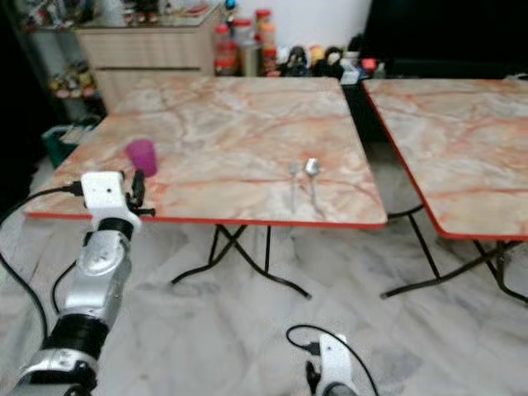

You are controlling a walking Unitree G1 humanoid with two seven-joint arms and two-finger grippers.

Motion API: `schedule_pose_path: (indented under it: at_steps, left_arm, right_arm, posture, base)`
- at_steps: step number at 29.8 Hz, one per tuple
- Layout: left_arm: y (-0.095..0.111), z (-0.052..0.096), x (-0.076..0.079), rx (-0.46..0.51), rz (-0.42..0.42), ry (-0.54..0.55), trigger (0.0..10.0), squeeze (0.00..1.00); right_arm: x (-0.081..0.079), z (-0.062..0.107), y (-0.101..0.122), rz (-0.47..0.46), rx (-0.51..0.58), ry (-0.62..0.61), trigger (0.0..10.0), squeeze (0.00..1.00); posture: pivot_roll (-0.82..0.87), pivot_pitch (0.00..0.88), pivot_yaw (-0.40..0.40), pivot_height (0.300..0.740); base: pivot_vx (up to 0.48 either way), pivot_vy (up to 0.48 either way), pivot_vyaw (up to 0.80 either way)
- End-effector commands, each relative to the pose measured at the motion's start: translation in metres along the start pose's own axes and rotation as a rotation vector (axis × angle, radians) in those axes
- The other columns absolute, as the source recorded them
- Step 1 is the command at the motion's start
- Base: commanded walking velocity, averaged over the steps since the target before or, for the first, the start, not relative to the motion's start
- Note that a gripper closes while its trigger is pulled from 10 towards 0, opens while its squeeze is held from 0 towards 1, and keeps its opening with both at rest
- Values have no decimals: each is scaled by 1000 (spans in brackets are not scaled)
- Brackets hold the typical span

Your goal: Setting the table

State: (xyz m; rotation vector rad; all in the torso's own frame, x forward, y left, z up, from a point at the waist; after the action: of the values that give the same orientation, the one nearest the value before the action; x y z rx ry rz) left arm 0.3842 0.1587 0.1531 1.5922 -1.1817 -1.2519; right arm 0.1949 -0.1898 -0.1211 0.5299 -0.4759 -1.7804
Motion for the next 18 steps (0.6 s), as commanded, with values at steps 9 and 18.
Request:
schedule_pose_path:
  at_steps: [9,18]
  left_arm:
    - [5,-4,-11,19,-19,14,10000,0]
    - [6,-5,-9,25,-19,7,10000,0]
  right_arm:
    - [-14,-2,7,-2,21,29,10000,0]
    - [-15,-3,9,4,22,36,10000,0]
  posture:
    - [6,0,-2,740]
    - [8,0,-5,740]
  base:
    - [363,0,0]
    - [365,0,0]
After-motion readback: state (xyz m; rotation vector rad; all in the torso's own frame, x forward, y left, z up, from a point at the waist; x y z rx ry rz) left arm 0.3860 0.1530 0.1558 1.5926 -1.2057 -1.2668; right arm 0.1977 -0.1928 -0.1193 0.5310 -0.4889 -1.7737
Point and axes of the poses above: a point about 5 cm out from each wrist's last joint towards the gripper, its own z axis pointing back from the gripper into the wrist, its own y axis along the axis of the wrist's last joint, x = y × z, the point moved 4 cm from there along -z, pointing out of the wrist towards the gripper, and after that the axes turned 14 degrees about -z, right-handed, at the moved point
